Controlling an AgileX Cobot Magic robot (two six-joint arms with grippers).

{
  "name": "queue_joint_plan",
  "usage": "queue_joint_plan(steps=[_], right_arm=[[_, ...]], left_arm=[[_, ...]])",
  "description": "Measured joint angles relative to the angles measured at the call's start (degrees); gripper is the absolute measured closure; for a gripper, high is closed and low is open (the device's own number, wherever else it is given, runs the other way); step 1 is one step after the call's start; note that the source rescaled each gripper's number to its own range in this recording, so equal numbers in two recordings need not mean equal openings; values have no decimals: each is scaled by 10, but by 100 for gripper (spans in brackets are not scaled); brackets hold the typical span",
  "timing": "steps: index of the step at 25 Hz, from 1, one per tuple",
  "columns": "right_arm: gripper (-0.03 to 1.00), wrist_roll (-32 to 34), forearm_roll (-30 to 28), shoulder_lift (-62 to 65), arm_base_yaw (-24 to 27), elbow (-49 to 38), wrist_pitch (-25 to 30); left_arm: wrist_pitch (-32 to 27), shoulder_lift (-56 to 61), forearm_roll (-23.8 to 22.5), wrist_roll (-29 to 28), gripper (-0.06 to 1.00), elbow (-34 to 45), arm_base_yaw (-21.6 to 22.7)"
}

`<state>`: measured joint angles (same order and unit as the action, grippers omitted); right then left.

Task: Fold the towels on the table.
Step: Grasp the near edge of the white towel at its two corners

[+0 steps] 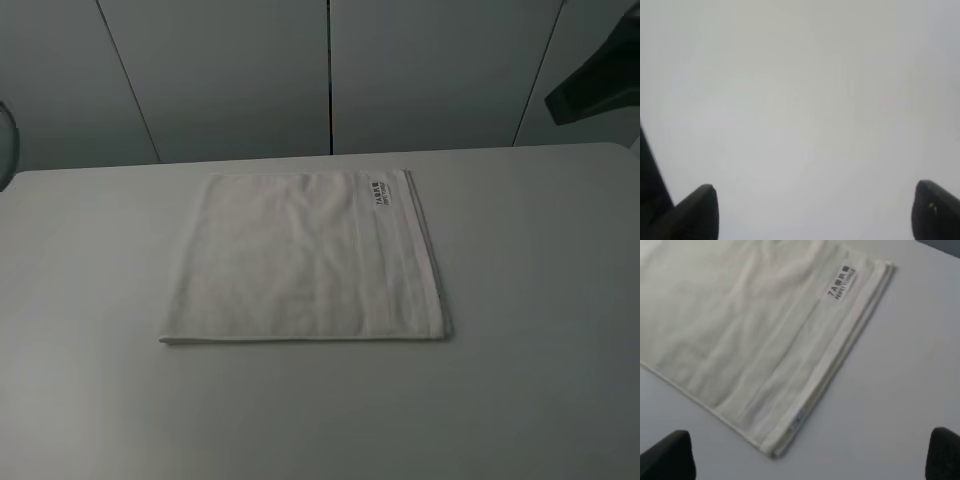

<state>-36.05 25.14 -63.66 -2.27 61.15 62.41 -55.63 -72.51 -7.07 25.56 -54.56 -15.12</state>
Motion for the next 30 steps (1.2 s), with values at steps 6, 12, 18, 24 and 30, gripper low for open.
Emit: queue_joint_plan(steps=[6,12,18,24,30], right_arm=[[-3,-58,-8,-96,-72,4,-6],[-3,-72,-25,-179,-130,4,-10],[-3,-98,-72,-252,-201,4,-21],[-3,-100,-109,-327,-257,4,-39],[-3,-106,-121,-382,-271,4,-55]], left_arm=[[16,-113,100,105,-5,-38,-10],[49,-184,124,197,-5,-52,-80],[76,-235,122,244,-5,-53,-152],[87,-287,119,273,-5,-57,-170],[77,-320,119,309,-5,-59,-189]])
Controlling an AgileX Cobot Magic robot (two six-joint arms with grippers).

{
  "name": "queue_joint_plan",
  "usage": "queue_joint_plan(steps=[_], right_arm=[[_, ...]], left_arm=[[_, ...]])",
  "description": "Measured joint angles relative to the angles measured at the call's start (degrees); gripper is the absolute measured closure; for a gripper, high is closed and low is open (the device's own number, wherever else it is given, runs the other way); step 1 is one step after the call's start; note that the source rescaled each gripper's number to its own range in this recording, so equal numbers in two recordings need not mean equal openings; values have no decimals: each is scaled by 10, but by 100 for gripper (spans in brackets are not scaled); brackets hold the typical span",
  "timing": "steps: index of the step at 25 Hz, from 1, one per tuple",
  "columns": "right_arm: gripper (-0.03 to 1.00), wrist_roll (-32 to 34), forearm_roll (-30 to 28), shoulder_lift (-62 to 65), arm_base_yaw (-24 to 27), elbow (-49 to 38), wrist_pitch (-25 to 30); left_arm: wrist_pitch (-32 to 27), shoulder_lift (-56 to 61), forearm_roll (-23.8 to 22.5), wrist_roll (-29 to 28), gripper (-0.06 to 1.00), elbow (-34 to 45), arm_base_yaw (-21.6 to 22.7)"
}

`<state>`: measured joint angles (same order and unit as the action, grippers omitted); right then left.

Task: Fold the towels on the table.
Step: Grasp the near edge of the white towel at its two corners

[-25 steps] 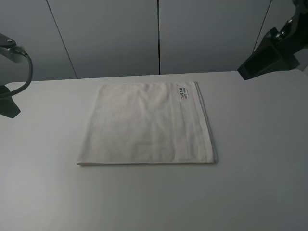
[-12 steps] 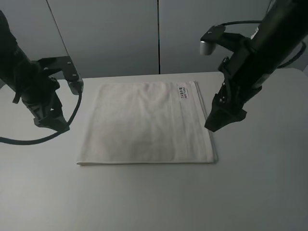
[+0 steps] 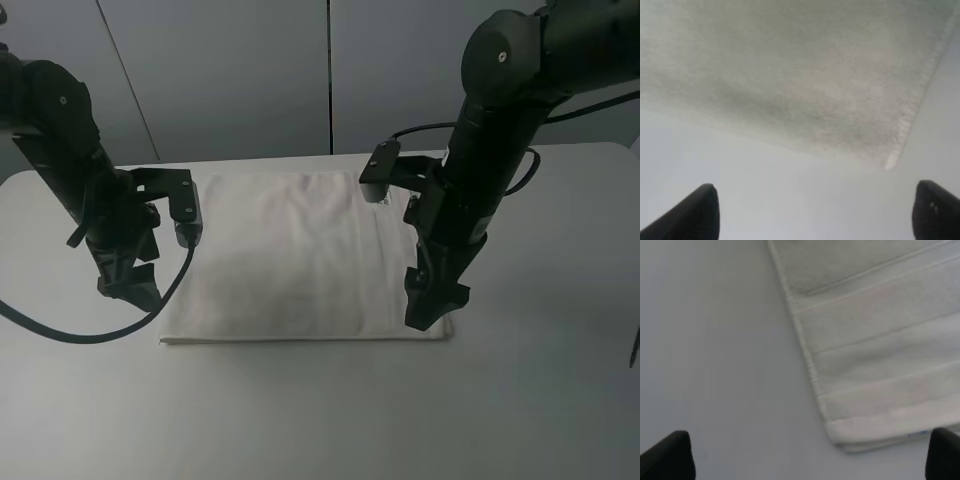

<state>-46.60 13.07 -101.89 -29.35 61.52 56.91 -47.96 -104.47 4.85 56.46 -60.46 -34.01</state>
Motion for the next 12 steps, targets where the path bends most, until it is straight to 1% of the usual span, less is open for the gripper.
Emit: queue_joint_plan(steps=[4,8,12], right_arm=[[-3,-27,7,-11,0,0,-7],[-3,-51,11,-22,-3,-1,-9],[-3,-65,10,-33,-4,-11,-12]], left_arm=[[-7,-12,0,25,-5,-1,-23],[-16,-32,-9,31,-5,-2,-42],[-27,-53,-11,32,-5,-2,-46]])
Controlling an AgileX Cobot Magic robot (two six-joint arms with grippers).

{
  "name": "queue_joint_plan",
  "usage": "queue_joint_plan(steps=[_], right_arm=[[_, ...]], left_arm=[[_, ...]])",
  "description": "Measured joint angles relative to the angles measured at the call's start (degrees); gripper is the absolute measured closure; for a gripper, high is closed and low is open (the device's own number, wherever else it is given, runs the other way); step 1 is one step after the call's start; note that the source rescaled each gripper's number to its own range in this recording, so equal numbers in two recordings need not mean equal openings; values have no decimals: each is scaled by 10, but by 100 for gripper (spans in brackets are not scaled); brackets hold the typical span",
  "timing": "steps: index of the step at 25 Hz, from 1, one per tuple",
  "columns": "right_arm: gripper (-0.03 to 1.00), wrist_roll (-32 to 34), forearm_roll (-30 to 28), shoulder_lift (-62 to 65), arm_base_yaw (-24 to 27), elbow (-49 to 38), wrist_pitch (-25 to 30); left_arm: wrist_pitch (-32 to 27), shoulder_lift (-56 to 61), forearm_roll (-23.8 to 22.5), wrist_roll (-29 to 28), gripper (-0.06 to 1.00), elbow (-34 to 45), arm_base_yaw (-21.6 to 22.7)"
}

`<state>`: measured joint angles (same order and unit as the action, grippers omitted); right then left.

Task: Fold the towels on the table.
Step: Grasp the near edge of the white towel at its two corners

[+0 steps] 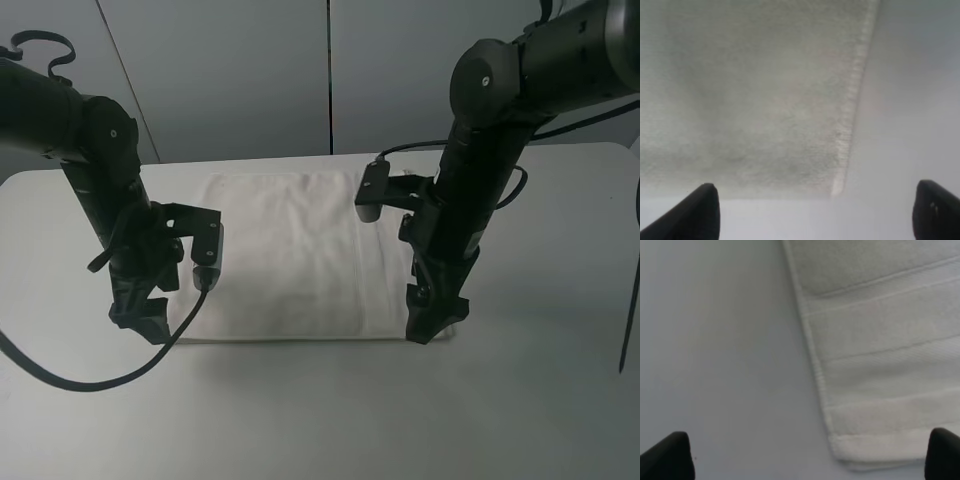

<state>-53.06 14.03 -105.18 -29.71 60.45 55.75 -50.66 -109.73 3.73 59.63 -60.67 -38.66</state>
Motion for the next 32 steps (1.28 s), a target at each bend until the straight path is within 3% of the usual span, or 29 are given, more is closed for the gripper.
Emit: queue_joint_plan(steps=[10,32], right_arm=[[-3,-18,-58,-21,-36,-12,-25],[-3,1,-136,-81,-38,-12,-72]], left_arm=[[3,-29,1,1,-5,0,-5],[23,-57,-37,-39,-5,-3,-25]])
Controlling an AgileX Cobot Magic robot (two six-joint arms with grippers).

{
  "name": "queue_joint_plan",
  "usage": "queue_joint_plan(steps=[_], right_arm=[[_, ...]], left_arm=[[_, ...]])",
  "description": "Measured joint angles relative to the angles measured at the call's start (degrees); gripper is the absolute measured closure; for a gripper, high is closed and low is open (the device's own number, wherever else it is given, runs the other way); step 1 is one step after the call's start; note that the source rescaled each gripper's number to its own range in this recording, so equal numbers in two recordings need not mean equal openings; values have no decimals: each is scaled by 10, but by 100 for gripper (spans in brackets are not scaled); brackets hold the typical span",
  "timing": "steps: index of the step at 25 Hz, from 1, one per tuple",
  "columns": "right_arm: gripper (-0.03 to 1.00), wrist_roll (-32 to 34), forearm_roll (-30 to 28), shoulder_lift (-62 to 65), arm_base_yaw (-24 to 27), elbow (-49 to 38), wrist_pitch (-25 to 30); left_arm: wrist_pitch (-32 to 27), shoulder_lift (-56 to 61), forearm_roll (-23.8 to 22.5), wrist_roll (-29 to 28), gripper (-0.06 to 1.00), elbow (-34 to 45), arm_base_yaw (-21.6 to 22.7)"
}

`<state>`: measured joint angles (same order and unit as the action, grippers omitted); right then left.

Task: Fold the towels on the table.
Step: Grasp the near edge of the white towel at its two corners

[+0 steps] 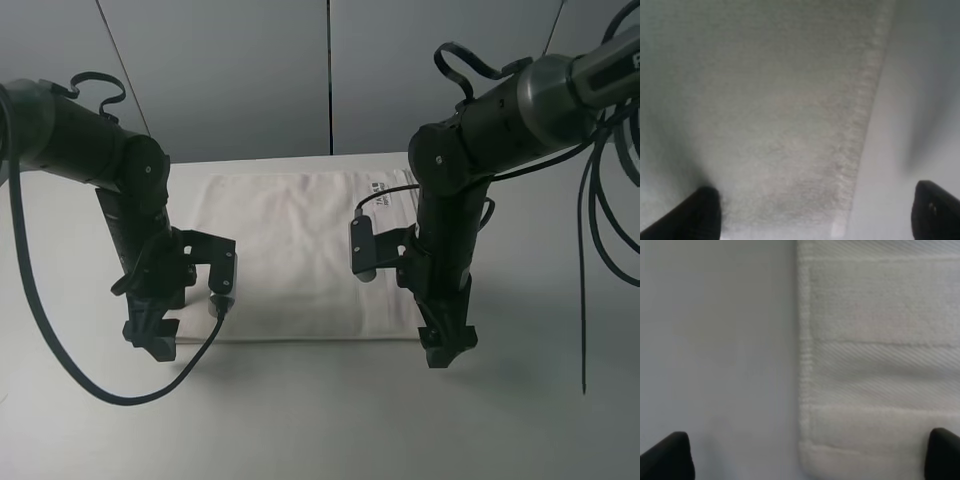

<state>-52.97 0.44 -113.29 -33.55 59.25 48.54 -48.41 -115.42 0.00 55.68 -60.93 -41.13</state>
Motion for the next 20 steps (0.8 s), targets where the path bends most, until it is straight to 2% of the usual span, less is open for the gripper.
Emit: queue_joint_plan(steps=[13,17,20], right_arm=[[-3,15,-16,-15,0,0,-23],[9,15,-28,-18,-1,0,-29],[12,19,-32,-22,-1,2,-32]], left_arm=[[0,-1,-9,-14,-5,0,-2],[0,-1,-13,-15,-5,0,-5],[0,-1,-13,-15,-5,0,-5]])
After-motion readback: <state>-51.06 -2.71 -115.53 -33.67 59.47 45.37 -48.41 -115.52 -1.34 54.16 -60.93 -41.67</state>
